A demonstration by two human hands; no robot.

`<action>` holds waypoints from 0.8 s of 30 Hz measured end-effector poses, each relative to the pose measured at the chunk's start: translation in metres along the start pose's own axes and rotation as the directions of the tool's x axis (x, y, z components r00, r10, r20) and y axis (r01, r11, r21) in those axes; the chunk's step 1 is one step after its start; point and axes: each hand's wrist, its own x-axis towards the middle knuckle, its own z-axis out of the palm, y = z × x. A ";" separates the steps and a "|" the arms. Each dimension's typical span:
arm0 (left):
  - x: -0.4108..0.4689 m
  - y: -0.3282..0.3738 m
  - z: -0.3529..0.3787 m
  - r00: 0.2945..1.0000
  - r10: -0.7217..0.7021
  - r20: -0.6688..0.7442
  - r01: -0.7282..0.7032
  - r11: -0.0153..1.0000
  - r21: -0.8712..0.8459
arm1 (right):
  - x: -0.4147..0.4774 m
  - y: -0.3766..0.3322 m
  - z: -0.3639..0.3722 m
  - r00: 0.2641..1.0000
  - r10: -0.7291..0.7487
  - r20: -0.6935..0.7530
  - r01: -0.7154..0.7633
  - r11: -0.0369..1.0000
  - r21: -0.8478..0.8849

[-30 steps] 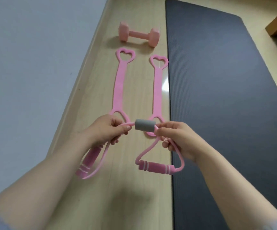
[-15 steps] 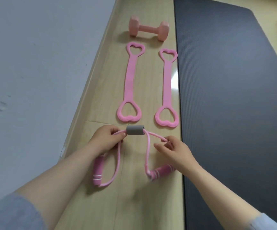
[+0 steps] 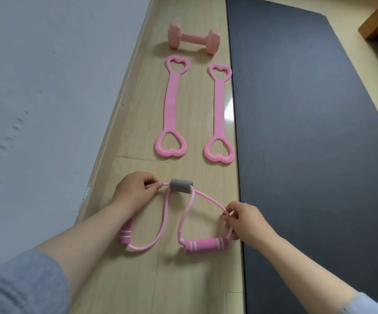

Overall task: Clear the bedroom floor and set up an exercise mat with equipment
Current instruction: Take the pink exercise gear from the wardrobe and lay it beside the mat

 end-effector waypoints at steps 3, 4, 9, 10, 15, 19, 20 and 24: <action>-0.004 -0.006 -0.004 0.998 0.027 -0.057 -0.022 0.996 0.091 | -0.006 0.001 0.008 0.998 -0.033 -0.058 0.028 0.997 -0.076; -0.003 -0.006 -0.005 0.997 0.038 -0.073 -0.031 0.995 0.098 | -0.008 0.000 0.011 0.993 -0.056 -0.103 0.044 0.991 -0.123; 0.001 0.004 -0.003 0.979 0.156 -0.130 -0.145 0.985 0.092 | -0.022 -0.014 0.015 0.883 -0.409 -0.231 0.359 0.905 -0.228; 0.000 0.007 -0.002 0.972 0.195 -0.131 -0.182 0.978 0.107 | -0.026 -0.018 0.016 0.866 -0.466 -0.180 0.423 0.876 -0.233; -0.006 0.013 0.007 0.931 0.364 -0.031 -0.359 0.927 0.111 | -0.040 -0.035 0.030 0.893 -0.450 -0.010 0.445 0.886 -0.129; -0.005 0.010 0.012 0.936 0.348 0.046 -0.351 0.926 0.138 | -0.044 -0.033 0.030 0.891 -0.417 0.181 0.445 0.881 -0.162; -0.005 0.008 0.013 0.941 0.337 0.039 -0.339 0.930 0.141 | -0.044 -0.031 0.030 0.878 -0.408 0.251 0.467 0.847 -0.254; -0.005 0.002 0.011 0.955 0.296 0.010 -0.294 0.944 0.151 | -0.041 -0.016 0.031 0.822 -0.495 0.281 0.569 0.728 -0.382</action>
